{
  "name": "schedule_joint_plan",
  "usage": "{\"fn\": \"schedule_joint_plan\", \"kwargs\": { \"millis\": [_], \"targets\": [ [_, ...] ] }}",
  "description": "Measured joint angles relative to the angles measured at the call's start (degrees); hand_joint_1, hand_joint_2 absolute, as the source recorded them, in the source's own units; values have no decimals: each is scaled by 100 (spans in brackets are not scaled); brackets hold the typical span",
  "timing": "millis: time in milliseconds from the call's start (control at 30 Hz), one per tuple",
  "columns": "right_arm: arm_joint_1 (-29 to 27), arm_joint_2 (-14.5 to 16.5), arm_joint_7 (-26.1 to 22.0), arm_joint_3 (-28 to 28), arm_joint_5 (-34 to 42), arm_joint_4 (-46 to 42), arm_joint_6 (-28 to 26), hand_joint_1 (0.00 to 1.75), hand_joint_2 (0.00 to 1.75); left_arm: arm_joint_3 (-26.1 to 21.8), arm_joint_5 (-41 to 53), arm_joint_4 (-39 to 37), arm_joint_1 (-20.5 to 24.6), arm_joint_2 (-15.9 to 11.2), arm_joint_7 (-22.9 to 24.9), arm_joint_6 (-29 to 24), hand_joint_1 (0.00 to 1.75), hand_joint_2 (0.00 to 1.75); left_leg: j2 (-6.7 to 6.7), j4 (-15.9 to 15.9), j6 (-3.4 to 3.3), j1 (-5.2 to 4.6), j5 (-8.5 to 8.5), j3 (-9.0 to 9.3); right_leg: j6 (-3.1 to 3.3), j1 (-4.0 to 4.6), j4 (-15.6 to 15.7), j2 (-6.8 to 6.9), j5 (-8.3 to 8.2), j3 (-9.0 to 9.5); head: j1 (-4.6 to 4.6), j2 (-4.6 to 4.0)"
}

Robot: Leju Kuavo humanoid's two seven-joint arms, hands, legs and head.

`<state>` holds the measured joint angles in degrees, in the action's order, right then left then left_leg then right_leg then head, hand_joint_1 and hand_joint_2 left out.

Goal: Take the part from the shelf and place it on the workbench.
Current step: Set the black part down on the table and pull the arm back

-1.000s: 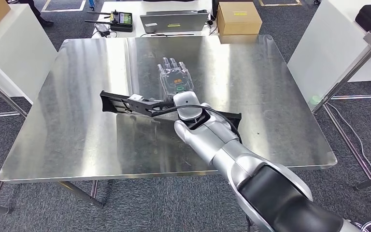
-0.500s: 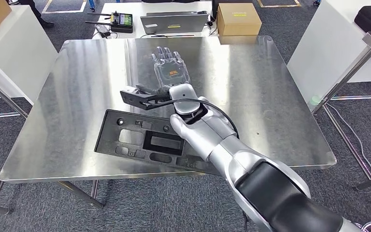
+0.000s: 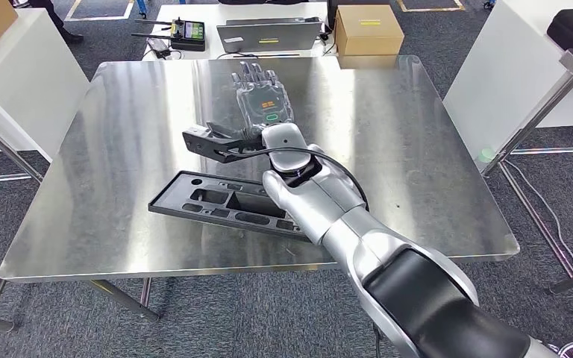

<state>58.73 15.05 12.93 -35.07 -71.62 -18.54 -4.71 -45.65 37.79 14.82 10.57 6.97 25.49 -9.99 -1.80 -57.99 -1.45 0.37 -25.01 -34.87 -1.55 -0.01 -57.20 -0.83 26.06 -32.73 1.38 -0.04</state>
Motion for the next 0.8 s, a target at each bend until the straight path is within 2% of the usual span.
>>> {"fn": "schedule_joint_plan", "kwargs": {
  "millis": [67,133,200,267,333,433,500,633,700,800],
  "targets": [
    [2,13,-117,88,102,-43,-84,0,0,-1,-1,0,-3,6,0,-25,0,0,0,0,0,0,0,0,0,0,0,0,0,0,0,0],
    [-1,53,-444,242,441,-130,-223,0,0,-1,-5,0,-12,10,0,-57,0,0,0,0,0,0,0,0,0,0,0,0,0,0,0,0],
    [-16,128,-1029,511,1062,-300,-343,0,0,-4,-12,0,-23,13,0,-82,0,0,0,0,0,0,0,0,0,0,0,0,0,-1,0,0],
    [-74,224,-1856,907,2028,-602,-259,0,0,-9,-16,0,-28,15,0,-105,0,0,-2,0,0,1,0,0,1,1,0,0,1,-1,0,0],
    [-204,319,-2716,1336,3242,-1041,82,0,0,-14,-16,0,-24,15,0,-130,0,0,-5,0,1,2,0,0,2,1,0,1,2,-1,1,0],
    [-629,383,-3590,1773,5147,-2005,1109,0,0,-16,-31,0,-20,9,0,-161,0,0,-5,1,1,2,-1,1,2,1,0,1,3,0,1,0],
    [-1091,383,-3755,1883,6450,-2877,1895,0,0,-27,-67,0,-25,1,0,-178,0,0,-5,1,1,2,-2,1,2,0,1,1,3,-1,0,0],
    [-2115,295,-3641,1925,9102,-4691,3222,0,0,-87,-141,0,-56,-16,0,-190,0,0,-5,1,1,1,-7,2,3,-1,4,1,5,-1,0,0],
    [-2606,202,-3600,1899,9938,-5446,3576,0,0,-111,-173,0,-76,-25,0,-201,0,0,-4,2,4,0,-10,2,3,-1,5,0,5,-1,1,0],
    [-3264,43,-3591,1814,10496,-6384,3833,0,0,-148,-195,0,-88,-37,0,-207,0,0,-4,2,7,-4,-13,3,4,-2,6,-1,5,-1,1,0]
  ]
}}
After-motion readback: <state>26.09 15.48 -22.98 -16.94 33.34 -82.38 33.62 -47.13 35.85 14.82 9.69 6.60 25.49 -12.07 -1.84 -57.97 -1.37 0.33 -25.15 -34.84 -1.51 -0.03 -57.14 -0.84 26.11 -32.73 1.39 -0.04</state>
